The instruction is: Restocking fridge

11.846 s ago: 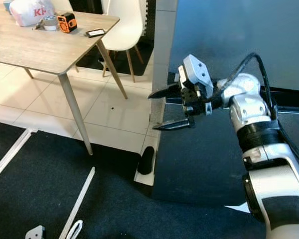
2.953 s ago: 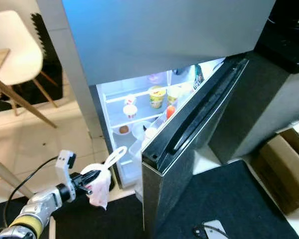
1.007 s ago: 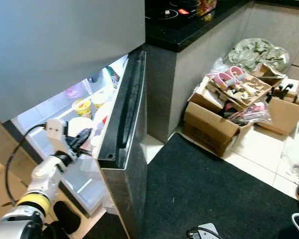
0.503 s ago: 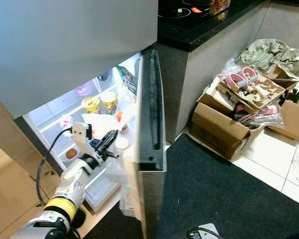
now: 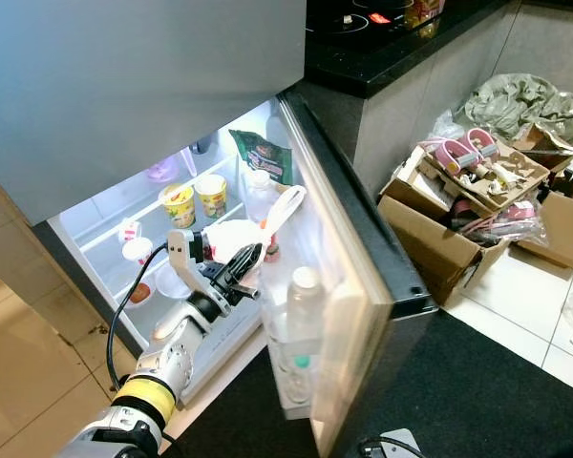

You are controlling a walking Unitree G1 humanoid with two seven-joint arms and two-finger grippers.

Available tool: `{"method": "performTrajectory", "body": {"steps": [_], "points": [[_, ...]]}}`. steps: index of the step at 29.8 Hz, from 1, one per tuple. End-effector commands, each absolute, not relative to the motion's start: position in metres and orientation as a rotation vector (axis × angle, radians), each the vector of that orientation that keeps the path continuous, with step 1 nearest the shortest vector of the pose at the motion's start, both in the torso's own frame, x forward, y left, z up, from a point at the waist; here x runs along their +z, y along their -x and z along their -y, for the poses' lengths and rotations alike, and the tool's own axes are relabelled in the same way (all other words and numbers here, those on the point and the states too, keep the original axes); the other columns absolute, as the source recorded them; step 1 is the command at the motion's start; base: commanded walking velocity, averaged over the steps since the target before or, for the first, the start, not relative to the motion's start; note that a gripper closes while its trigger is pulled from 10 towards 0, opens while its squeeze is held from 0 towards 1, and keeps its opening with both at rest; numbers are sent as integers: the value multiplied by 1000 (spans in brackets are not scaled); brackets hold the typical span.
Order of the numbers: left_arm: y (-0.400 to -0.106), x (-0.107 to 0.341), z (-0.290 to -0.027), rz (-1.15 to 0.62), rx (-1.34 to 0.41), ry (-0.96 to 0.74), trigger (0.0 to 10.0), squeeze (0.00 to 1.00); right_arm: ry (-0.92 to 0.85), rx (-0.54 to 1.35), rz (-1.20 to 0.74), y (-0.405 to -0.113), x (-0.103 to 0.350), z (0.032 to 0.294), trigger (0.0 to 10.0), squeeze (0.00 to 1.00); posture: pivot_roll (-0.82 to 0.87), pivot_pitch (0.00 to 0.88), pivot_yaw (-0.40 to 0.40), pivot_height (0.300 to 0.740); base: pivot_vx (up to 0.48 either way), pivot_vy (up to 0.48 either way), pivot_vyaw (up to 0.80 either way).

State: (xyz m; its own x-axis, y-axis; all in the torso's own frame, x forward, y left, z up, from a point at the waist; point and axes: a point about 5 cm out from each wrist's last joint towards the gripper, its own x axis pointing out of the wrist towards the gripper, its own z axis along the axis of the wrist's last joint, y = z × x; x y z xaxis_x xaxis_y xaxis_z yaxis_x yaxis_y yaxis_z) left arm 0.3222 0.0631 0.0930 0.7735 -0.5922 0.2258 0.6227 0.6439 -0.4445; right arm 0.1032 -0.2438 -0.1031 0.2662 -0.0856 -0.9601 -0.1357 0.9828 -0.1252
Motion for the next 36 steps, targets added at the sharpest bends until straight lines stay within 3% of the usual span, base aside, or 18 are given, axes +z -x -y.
{"method": "performTrajectory", "body": {"steps": [1,5,12,20,24,28,31,36], "points": [[-317,92,-52,57,-715,566,10000,0,183,25,-1288,-104,-103,243,10000,0,-74,33,69,740,0,0,0],[-317,81,-70,23,-660,544,10000,0,149,21,-1248,-111,-101,242,10000,0,-73,34,70,740,0,0,0],[-306,42,-119,-126,-488,492,10000,0,-63,81,-908,-163,-79,235,10000,0,-70,35,74,740,0,0,0],[-290,17,-142,-235,-402,431,10000,0,-127,178,-848,-172,-73,228,10000,0,-65,36,64,740,0,0,0],[-280,3,-153,-296,-351,428,10000,0,-108,135,-801,-182,-67,234,10000,0,-66,35,65,740,0,0,0],[-263,-15,-173,-388,-264,412,10000,0,-51,12,-691,-206,-47,257,10000,0,-62,34,63,740,0,0,0],[-263,-15,-173,-388,-264,412,10000,0,-51,12,-691,-206,-47,257,10000,0,-62,34,63,740,0,0,0],[-244,-32,-191,-483,-188,378,10000,0,-100,-112,-559,-230,-25,275,10000,0,-59,32,57,740,0,0,0]]}}
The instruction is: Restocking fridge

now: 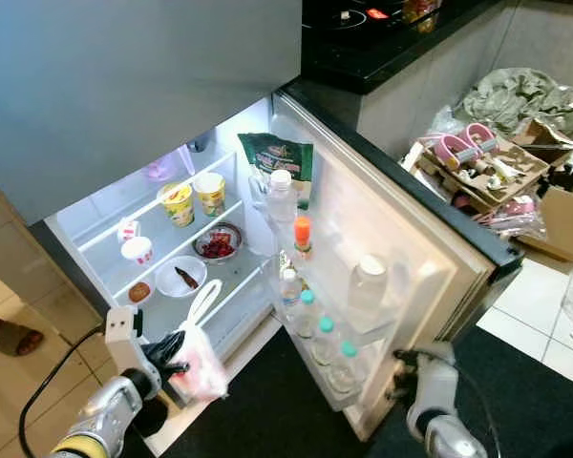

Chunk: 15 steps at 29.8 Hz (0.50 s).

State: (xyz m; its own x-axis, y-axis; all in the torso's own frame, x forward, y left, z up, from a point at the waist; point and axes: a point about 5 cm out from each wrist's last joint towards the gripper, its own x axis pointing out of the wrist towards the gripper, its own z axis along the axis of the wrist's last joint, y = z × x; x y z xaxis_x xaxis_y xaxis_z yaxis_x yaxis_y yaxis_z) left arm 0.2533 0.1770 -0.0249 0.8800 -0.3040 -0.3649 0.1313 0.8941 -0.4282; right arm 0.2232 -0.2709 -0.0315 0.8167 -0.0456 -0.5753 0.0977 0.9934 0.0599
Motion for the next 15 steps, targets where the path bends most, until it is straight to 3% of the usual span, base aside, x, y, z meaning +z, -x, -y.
{"method": "performTrajectory", "body": {"steps": [1,8,15], "points": [[-236,-37,-196,-514,-162,373,10000,0,-90,-135,-530,-236,-18,280,10000,0,-59,32,57,740,0,0,0],[-214,-51,-207,-590,-110,363,10000,0,-30,-292,-449,-244,7,317,10000,0,-55,34,59,740,0,0,0],[-210,-55,-207,-613,-103,353,10000,0,31,-524,-490,-219,18,366,10000,0,-44,34,58,740,0,0,0]]}}
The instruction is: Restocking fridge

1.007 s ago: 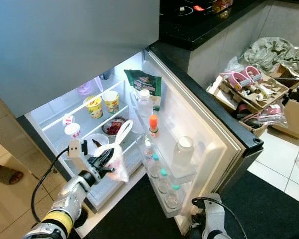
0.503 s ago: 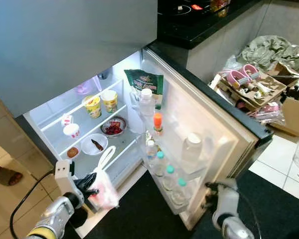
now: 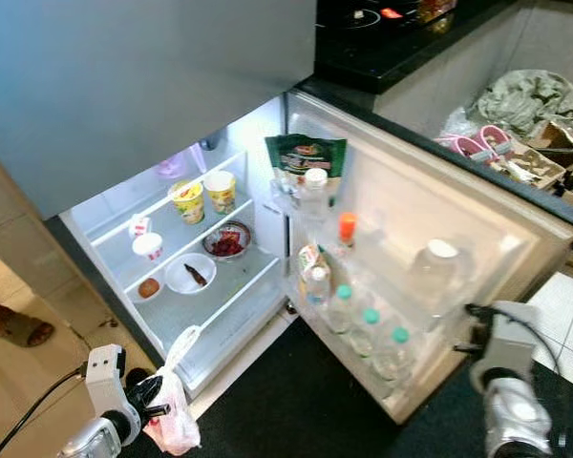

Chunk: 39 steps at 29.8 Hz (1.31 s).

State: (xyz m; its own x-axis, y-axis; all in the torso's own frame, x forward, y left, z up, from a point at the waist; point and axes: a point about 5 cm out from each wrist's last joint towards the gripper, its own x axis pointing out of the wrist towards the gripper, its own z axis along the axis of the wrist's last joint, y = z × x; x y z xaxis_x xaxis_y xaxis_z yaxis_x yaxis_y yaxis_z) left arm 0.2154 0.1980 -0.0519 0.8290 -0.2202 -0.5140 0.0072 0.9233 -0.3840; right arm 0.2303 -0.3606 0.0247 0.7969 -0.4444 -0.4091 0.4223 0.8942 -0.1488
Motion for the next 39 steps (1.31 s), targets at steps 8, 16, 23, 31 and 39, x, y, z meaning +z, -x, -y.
{"method": "performTrajectory", "body": {"steps": [8,16,23,31,39], "points": [[-203,-59,-209,-645,-84,350,10000,0,12,-517,-593,-196,-14,344,10000,0,-57,32,60,740,0,0,0],[-200,-59,-221,-639,-24,355,10000,0,-7,-311,-817,-167,-61,290,10000,0,-37,47,49,740,0,0,0],[-191,-64,-224,-663,37,362,10000,0,-32,-161,-1007,-138,-87,255,10000,0,7,64,23,740,0,0,0],[-146,-90,-218,-892,71,292,10000,0,-42,-118,-943,-164,-80,243,10000,0,-27,66,19,740,0,0,0],[-124,-98,-222,-957,137,266,10000,0,22,-48,-972,-170,-79,240,10000,0,-43,59,19,740,0,0,0]]}}
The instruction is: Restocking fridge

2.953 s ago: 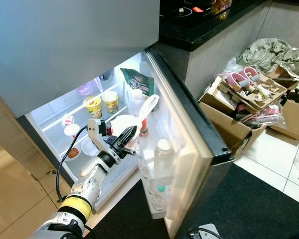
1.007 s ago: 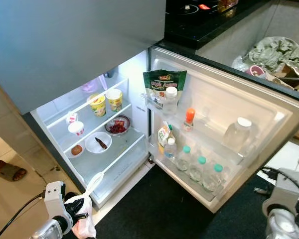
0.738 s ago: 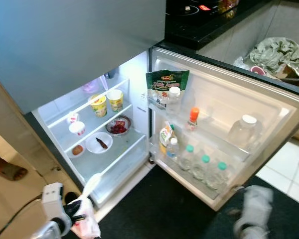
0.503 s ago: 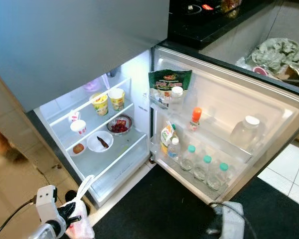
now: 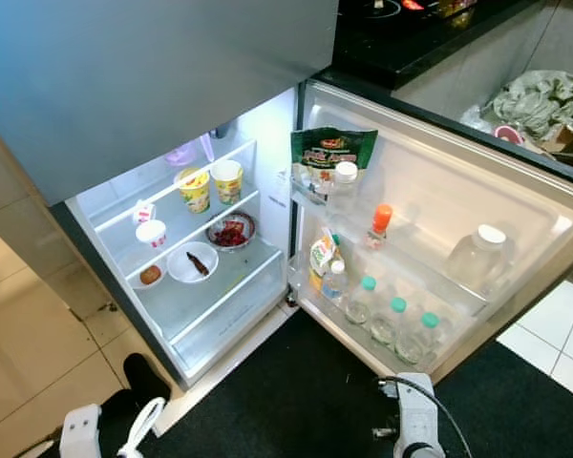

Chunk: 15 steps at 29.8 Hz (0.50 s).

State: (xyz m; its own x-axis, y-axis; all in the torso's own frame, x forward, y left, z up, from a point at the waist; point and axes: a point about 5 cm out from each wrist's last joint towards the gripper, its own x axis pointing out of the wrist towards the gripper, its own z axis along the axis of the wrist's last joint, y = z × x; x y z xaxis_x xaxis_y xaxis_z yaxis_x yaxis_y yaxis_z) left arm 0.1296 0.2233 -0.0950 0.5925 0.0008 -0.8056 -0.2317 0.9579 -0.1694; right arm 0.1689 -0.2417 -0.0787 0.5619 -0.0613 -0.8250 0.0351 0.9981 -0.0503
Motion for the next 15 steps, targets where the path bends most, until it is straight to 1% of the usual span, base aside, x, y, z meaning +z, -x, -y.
{"method": "performTrajectory", "body": {"steps": [1,2,3,5,9,10,12,15], "points": [[-123,-98,-221,-967,123,255,10000,0,48,-48,-978,-172,-78,241,10000,0,-45,62,20,740,0,0,500],[-123,-98,-221,-967,123,255,10000,0,48,-48,-978,-172,-78,241,10000,0,-45,62,20,740,0,0,500],[-122,-98,-224,-967,143,261,10000,0,91,-20,-995,-172,-79,238,10000,0,-83,43,41,740,0,0,763],[-121,-98,-225,-969,157,267,10000,0,131,13,-1012,-171,-80,236,10000,0,-77,36,54,740,0,0,769],[-128,-95,-230,-963,158,243,10000,0,118,-4,-1029,-166,-82,238,10000,0,-74,18,71,740,0,0,769],[-134,-93,-232,-949,151,230,10000,0,116,-10,-1035,-163,-83,238,10000,0,-72,33,76,740,0,0,775],[-134,-93,-232,-949,151,230,10000,0,116,-10,-1035,-163,-83,238,10000,0,-72,33,76,740,0,0,775],[-147,-87,-233,-918,105,191,10000,0,93,-25,-1072,-146,-90,238,10000,0,-60,28,79,740,0,0,775]]}}
